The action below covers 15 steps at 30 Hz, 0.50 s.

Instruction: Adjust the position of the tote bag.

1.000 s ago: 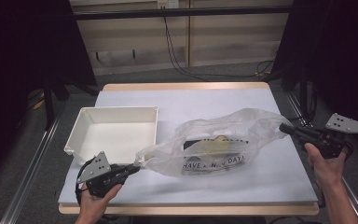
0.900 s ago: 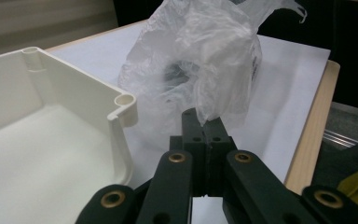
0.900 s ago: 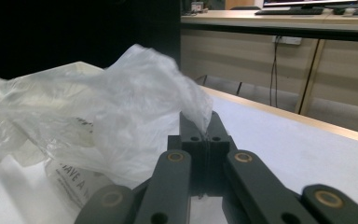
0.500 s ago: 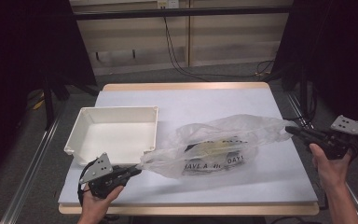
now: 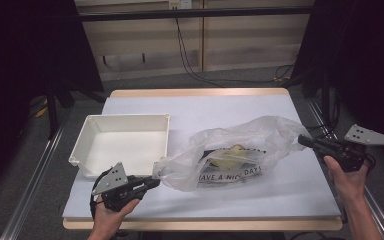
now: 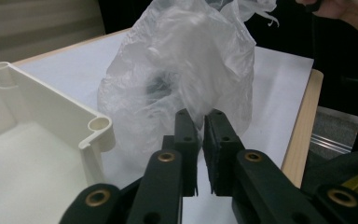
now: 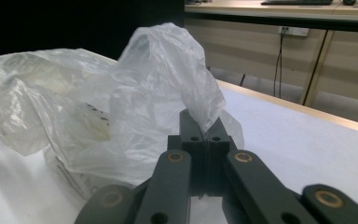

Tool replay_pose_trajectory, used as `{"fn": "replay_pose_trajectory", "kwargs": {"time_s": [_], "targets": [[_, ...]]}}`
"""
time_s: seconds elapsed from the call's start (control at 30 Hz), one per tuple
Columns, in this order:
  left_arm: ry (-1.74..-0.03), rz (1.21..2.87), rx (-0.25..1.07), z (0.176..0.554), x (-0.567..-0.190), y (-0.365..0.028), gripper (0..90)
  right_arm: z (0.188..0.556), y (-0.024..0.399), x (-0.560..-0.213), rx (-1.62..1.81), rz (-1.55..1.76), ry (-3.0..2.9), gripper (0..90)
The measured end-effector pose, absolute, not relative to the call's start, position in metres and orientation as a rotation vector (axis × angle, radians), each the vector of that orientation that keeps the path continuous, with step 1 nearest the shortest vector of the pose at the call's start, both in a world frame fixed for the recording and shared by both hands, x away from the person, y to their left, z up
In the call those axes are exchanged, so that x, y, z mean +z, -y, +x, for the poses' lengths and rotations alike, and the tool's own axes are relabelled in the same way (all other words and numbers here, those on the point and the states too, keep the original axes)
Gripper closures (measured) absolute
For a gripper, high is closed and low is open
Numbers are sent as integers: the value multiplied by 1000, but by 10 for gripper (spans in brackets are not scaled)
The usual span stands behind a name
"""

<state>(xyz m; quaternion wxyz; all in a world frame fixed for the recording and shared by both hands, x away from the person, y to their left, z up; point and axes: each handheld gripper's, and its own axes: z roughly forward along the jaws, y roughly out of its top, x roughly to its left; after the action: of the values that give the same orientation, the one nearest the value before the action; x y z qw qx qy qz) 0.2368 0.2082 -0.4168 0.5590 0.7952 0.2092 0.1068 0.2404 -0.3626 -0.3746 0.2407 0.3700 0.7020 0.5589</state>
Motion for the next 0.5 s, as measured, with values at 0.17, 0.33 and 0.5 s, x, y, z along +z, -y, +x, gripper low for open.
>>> {"fn": "replay_pose_trajectory", "kwargs": {"time_s": [0.17,0.33,0.5], "targets": [[-510,1848,275,231,-410,-212,646,236,362,-371,1550,989,-1923,898],[-520,1803,292,228,-400,-216,506,231,361,-367,1556,976,-1919,815],[-509,1792,334,229,-384,-212,453,220,362,-362,1564,959,-1918,724]]}}
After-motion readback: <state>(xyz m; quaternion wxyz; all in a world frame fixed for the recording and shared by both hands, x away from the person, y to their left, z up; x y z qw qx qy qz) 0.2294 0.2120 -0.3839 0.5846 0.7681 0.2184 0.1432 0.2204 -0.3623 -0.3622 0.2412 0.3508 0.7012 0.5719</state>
